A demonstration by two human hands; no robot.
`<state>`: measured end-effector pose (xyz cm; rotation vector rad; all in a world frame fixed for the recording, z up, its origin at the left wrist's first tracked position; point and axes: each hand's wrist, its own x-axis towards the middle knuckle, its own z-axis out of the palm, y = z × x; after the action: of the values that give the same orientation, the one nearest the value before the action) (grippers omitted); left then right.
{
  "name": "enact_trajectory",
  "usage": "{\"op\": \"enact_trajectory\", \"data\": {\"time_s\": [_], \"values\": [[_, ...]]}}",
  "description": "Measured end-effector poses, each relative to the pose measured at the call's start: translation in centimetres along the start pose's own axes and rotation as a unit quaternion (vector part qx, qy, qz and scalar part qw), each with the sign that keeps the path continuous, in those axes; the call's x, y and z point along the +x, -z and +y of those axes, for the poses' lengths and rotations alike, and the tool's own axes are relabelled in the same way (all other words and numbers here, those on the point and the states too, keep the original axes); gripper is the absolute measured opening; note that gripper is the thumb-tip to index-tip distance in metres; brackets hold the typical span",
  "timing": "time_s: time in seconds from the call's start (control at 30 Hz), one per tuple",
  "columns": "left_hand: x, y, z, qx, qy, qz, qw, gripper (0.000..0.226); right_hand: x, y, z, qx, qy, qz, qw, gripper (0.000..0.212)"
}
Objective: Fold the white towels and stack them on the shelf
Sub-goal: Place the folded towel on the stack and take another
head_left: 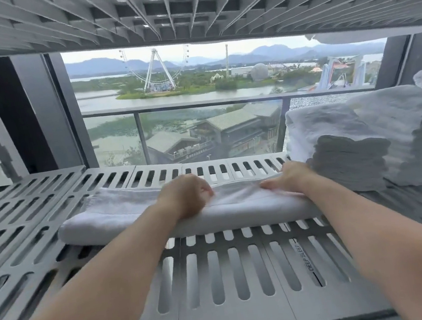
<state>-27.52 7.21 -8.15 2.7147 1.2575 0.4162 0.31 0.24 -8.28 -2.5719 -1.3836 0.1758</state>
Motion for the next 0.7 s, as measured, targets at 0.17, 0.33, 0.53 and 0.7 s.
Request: {"op": "enact_trajectory", "data": {"time_s": [0.17,0.33,0.53,0.7], "values": [[-0.3,-1.5,1.2,0.046,0.017,-0.088,0.995,0.05,0.7,0.6,0.6,0.014,0.034,-0.021,0.999,0.072],[-1.1,-2.8,1.5,0.126,0.067,-0.108,0.984,0.066,0.9,1.0,1.7,0.277,0.053,-0.014,0.959,0.05],[-0.7,-2.9,2.1,0.141,0.122,-0.11,0.976,0.067,-0.4,0.4,3.5,0.406,-0.024,-0.111,0.907,0.061],[-2.0,-2.6,3.1,0.248,0.113,0.117,0.955,0.059,-1.1,-0.2,3.4,0.367,0.029,-0.094,0.925,0.048]]}}
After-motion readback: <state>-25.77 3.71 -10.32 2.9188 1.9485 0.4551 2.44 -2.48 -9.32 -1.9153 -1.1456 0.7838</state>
